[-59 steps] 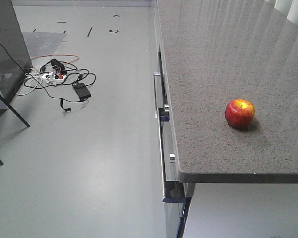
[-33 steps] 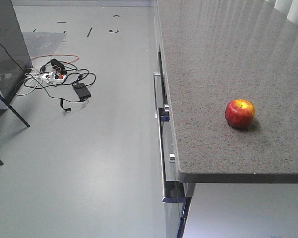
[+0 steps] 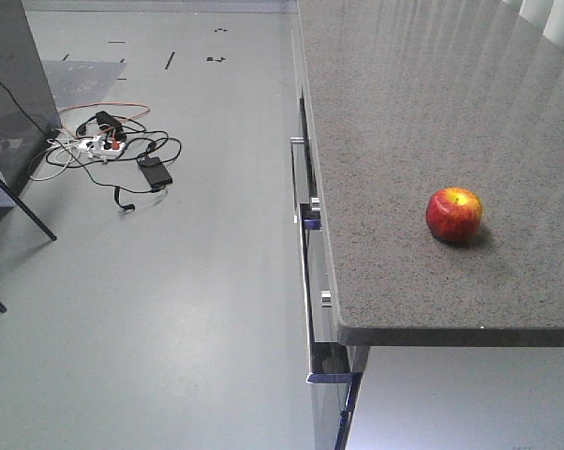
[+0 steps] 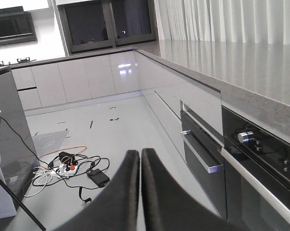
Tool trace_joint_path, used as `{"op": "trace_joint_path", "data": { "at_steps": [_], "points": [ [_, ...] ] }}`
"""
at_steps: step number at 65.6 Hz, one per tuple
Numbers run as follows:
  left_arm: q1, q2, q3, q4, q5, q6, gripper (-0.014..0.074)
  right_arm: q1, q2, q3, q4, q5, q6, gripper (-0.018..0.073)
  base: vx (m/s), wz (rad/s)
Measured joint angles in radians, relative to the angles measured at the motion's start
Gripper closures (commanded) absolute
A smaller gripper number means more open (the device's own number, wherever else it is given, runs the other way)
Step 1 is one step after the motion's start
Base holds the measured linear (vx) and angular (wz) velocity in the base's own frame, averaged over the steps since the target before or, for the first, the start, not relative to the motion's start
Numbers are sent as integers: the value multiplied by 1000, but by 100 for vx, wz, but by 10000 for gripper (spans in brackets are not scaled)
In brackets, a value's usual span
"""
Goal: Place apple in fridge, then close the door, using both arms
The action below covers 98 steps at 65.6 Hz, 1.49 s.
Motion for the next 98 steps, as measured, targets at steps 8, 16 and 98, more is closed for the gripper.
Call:
{"op": "trace_joint_path", "data": {
  "at_steps": [8, 16, 98],
  "points": [
    [0, 0, 0, 0, 0, 0, 603, 0, 0, 0, 0, 0, 0, 562, 0, 0],
    [0, 0, 0, 0, 0, 0, 603, 0, 0, 0, 3, -9, 0, 562, 0, 0],
    [0, 0, 0, 0, 0, 0, 603, 0, 623, -844, 344, 370, -305, -145, 0, 0]
  ]
}}
